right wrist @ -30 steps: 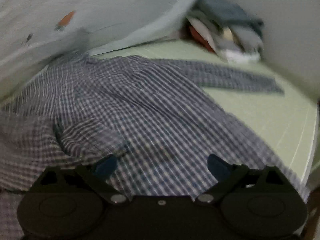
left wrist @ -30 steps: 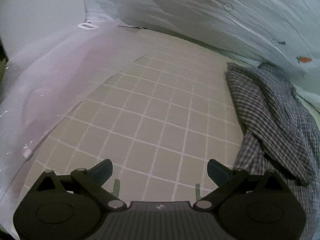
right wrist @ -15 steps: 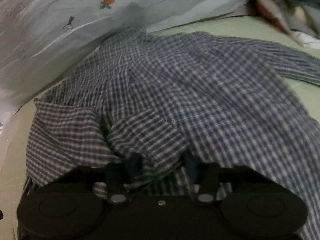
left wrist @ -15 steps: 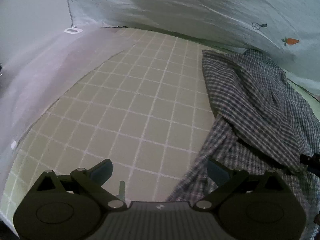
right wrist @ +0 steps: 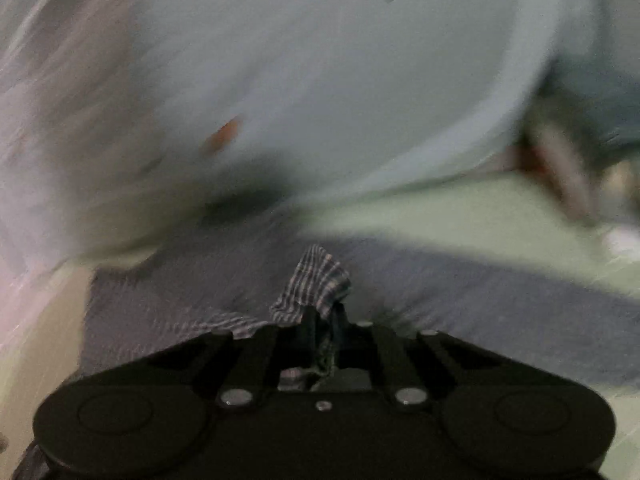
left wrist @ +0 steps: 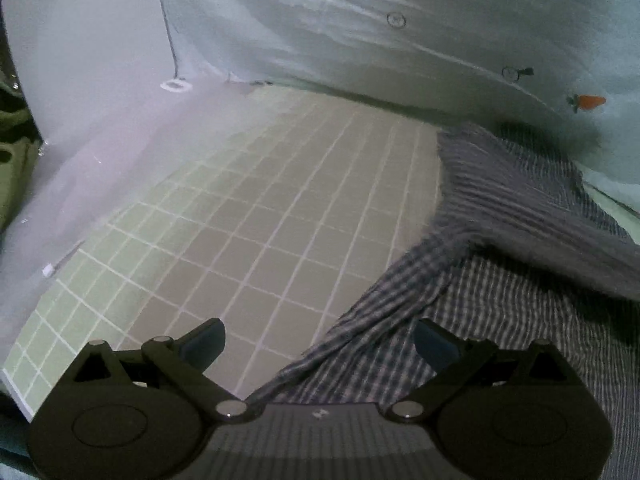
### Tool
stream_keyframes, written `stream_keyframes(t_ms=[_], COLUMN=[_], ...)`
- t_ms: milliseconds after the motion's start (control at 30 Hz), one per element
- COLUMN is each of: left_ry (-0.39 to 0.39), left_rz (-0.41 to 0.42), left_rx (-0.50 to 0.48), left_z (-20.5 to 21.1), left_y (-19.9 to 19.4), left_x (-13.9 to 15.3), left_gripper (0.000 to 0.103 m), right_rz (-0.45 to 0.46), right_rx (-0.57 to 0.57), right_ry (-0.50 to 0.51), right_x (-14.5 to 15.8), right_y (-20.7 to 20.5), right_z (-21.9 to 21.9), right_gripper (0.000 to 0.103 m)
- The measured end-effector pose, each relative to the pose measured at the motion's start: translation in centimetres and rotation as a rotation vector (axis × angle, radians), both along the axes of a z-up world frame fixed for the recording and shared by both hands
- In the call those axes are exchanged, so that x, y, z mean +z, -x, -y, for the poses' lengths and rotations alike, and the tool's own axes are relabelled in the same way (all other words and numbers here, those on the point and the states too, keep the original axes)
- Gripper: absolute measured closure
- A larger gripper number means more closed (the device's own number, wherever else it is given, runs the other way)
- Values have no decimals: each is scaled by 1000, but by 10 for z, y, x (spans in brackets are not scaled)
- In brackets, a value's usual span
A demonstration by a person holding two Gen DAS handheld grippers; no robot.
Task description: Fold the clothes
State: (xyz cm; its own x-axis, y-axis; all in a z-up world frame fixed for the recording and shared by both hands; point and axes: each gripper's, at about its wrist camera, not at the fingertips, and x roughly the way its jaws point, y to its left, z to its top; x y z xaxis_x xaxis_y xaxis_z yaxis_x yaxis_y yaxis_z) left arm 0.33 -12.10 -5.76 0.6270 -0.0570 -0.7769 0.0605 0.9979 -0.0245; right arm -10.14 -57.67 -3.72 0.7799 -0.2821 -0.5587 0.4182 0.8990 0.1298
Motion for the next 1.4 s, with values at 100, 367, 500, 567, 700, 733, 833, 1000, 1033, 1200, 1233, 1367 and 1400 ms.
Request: stream_keyframes(t_ms=[100,367,500,567,700,733,833,1000,1033,1200,1233,1367,1400], left_ry=[-17,-62,-35,-21,9,18,35,41,36,27,17,16,18], left_rz=[14,17,6,0,-10,-11,-9,-19,-29,-7,-20,-40,-45], left_rx=[48,148,180,182,167,159,99,-88,-123,-308,-332,-449,-481], left_z=[2,-10,-26,-37,-62,-69,-92,-141,-152,-194,-198,-210,-210], left_y=[6,36,54,58,56,53,38,-2,-11,-57,-66,-76,-76], left_x=[2,6,4,2,-2,-4,-10,-20,-20,-20,-21,-16,-16], left_gripper=[3,3,3,3,3,3,3,3,3,3,3,3,3], right_rz=[7,-71,-38,-38,-36,-36,-35,-34,-50,-70,-78,-75,-77], right_rx=[-150,-161,-92,-39,-22,-20,-13,-3,-20,-139,-155,-192,-192], right_ry=[80,116,63,39,34,33,30,26,25,-17,-34,-80,-75], right_x=[6,-23,-31,-32,-33,-33,-34,-35,-37,-54,-58,-60,-60], right_y=[-1,-3,1,2,9,11,18,28,28,28,25,28,28], right_z=[52,51,13,-10,-78,-95,-146,-232,-253,-351,-366,-414,-424], right_gripper=[94,19,0,0,0,0,0,0,0,0,1,12,16])
